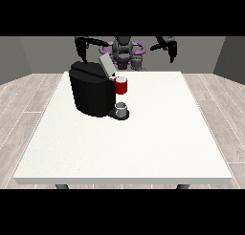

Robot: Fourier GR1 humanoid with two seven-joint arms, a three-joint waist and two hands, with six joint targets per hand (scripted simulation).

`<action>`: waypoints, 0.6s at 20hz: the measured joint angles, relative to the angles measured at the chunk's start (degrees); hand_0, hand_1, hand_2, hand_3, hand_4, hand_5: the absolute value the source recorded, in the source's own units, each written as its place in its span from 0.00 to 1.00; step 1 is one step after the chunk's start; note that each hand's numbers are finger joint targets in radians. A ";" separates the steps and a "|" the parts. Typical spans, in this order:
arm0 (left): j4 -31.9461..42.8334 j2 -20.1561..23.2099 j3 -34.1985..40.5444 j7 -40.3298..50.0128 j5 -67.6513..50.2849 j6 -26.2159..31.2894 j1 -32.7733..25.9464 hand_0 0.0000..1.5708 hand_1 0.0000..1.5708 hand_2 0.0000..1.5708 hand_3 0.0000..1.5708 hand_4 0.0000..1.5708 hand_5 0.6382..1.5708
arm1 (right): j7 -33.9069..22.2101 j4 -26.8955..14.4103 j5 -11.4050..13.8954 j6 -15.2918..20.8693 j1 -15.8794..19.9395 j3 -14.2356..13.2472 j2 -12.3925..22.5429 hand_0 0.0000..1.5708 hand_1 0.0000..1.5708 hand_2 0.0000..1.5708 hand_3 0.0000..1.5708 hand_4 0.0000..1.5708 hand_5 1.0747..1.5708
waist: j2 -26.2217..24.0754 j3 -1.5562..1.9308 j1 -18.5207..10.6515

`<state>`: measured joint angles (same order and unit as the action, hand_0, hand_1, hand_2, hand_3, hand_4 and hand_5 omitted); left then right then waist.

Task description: Insert the coffee pod into the coffee machine and close the lid

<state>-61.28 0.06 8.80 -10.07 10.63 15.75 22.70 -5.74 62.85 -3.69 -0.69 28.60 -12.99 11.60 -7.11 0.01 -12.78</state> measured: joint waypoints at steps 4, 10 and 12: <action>-6.00 0.33 -0.71 2.41 -1.46 -0.38 -1.91 0.00 0.00 0.00 0.00 0.24 1.00 | 0.81 -2.01 0.28 -0.31 1.39 0.82 -0.12 0.00 0.00 0.00 0.00 0.00 1.00 | 2.00 0.00 0.66; -12.93 1.22 -1.72 3.72 -3.04 -0.07 -6.03 0.00 0.00 0.00 0.00 0.24 1.00 | 1.41 -4.05 0.98 -0.08 5.06 2.49 -0.99 0.00 0.00 0.00 0.00 0.00 1.00 | 4.63 0.00 1.17; -14.32 2.06 -1.11 4.17 -3.77 -0.28 -6.85 0.00 0.00 0.00 0.00 0.23 1.00 | 2.04 -4.02 1.39 -0.36 5.25 3.65 -1.77 0.00 0.00 0.00 0.00 0.00 1.00 | 5.22 -0.01 2.33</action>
<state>-75.59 2.12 7.69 -5.90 6.86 15.48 15.85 -3.70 58.83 -2.29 -1.04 33.85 -9.34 9.82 -1.89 0.00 -10.46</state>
